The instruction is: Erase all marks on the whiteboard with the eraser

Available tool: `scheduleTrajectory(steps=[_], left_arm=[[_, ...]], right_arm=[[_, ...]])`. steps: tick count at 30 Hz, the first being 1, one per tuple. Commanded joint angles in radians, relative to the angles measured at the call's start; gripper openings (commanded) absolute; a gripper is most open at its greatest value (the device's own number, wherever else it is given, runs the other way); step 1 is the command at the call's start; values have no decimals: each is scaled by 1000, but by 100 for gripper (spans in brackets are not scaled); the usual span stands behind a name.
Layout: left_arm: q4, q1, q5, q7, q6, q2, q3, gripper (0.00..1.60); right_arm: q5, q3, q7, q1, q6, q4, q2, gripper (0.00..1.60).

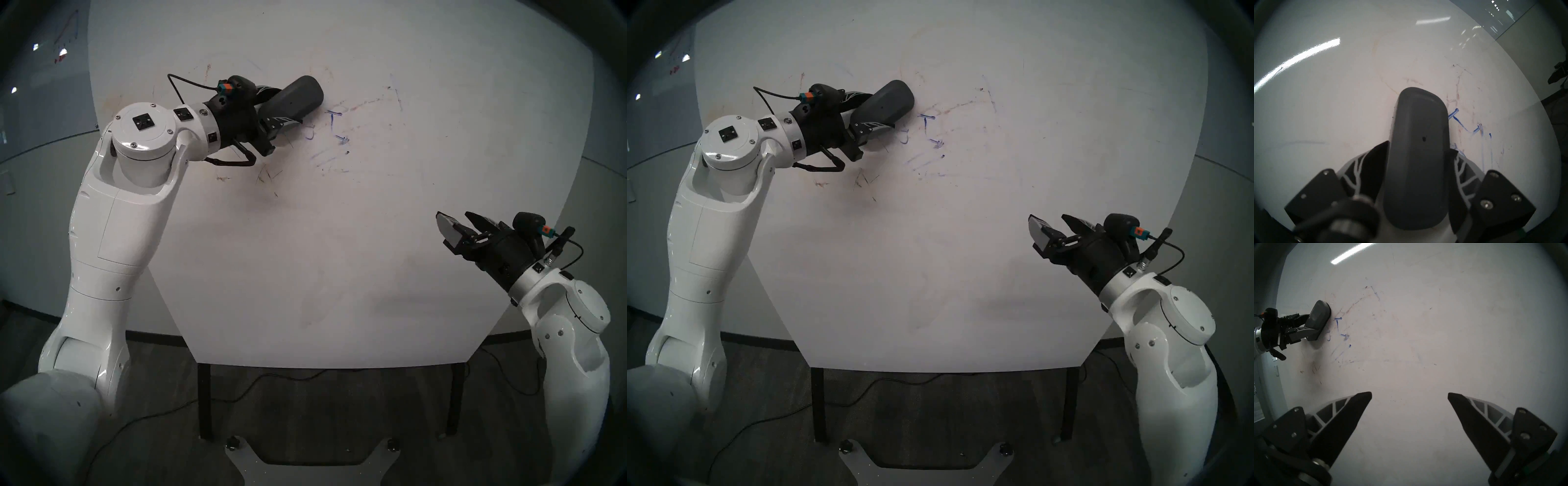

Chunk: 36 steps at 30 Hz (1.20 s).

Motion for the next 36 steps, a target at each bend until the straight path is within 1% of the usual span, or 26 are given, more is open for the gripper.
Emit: scheduleTrajectory(steps=[1, 8, 9, 10, 11, 12, 13, 16, 22, 36], left_arm=[[104, -34, 32, 81, 63, -5, -57, 0], [101, 27, 44, 68, 61, -5, -14, 0], [91, 48, 48, 63, 58, -2, 0, 0], [91, 48, 48, 63, 58, -2, 0, 0], [76, 73, 47, 56, 55, 1, 13, 0], [76, 73, 47, 56, 55, 1, 13, 0], [64, 97, 49, 56, 49, 1, 25, 0], [52, 128, 44, 58, 46, -2, 41, 0], [39, 153, 49, 75, 47, -6, 71, 0], [16, 230, 45, 132, 68, -25, 110, 0]], right_arm=[[-1, 1, -1, 9, -2, -15, 2, 160], [-1, 1, -1, 9, -2, -15, 2, 160], [-1, 1, -1, 9, -2, -15, 2, 160], [-1, 1, -1, 9, -2, -15, 2, 160], [-1, 1, -1, 9, -2, -15, 2, 160], [-1, 1, -1, 9, -2, -15, 2, 160], [-1, 1, -1, 9, -2, -15, 2, 160], [-2, 1, 0, 9, -2, -14, 2, 160], [-2, 1, 0, 9, -2, -15, 1, 160], [-3, 1, -1, 9, -1, -15, 1, 160]])
